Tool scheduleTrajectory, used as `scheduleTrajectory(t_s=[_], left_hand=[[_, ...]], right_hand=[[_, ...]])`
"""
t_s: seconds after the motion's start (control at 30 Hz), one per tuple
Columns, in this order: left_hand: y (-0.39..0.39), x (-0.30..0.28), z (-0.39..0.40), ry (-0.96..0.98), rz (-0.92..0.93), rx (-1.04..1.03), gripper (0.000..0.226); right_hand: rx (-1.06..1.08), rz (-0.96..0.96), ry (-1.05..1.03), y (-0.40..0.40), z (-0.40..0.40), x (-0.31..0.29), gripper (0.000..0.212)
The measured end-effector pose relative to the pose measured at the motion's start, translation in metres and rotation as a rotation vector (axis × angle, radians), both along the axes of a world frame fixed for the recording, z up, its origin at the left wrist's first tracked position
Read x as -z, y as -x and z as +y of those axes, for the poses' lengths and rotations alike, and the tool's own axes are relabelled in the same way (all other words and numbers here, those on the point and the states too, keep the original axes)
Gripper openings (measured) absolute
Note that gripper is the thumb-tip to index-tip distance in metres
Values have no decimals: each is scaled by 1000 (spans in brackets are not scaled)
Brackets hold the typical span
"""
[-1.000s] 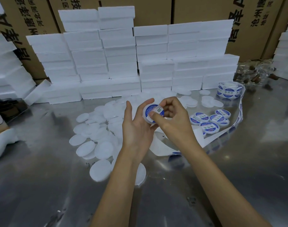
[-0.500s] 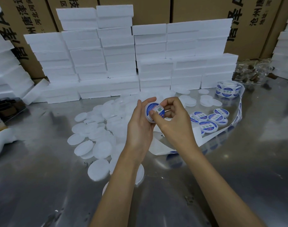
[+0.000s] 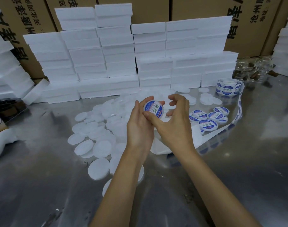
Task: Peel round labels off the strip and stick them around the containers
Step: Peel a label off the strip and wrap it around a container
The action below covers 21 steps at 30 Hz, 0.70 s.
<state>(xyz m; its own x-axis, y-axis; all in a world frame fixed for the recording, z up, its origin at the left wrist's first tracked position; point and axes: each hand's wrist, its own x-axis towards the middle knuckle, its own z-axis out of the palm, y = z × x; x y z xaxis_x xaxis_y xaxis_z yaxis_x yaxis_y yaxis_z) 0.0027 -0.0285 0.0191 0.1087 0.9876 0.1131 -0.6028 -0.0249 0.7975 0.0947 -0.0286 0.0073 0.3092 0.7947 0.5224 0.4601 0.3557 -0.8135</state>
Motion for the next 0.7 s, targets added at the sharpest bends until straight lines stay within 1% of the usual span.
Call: scheduleTrajectory(t_s=[0.07,0.17,0.27,0.4,0.5,0.57,0.63,0.7], left_hand=[[2,-1,0,-3,-47,32,52],[2,1,1,-3,-113,58,52],[3,1,1,14,-153,100,52],[3,1,0,28,-102,101,54],[0,1,-1,33,-71,69,54],[-1,1,-1,22,-39,65,54],[-3,0,-3,-2,6,78,54],[-6,-2,-5,-32,43,83,55]], right_hand=[[20,-16,37,-3,1,1,75],[102,-118,74,-5,2,4,63],[99,-224,66,-4,1,6,53],[163,-280,-16,-6,1,4,50],[197,-294,-18,-10,0,4,46],[220,-334,22,-11,-1,5,50],[271,-389,78,-9,-2,5,64],[304,-391,102,-8,-3,4,71]])
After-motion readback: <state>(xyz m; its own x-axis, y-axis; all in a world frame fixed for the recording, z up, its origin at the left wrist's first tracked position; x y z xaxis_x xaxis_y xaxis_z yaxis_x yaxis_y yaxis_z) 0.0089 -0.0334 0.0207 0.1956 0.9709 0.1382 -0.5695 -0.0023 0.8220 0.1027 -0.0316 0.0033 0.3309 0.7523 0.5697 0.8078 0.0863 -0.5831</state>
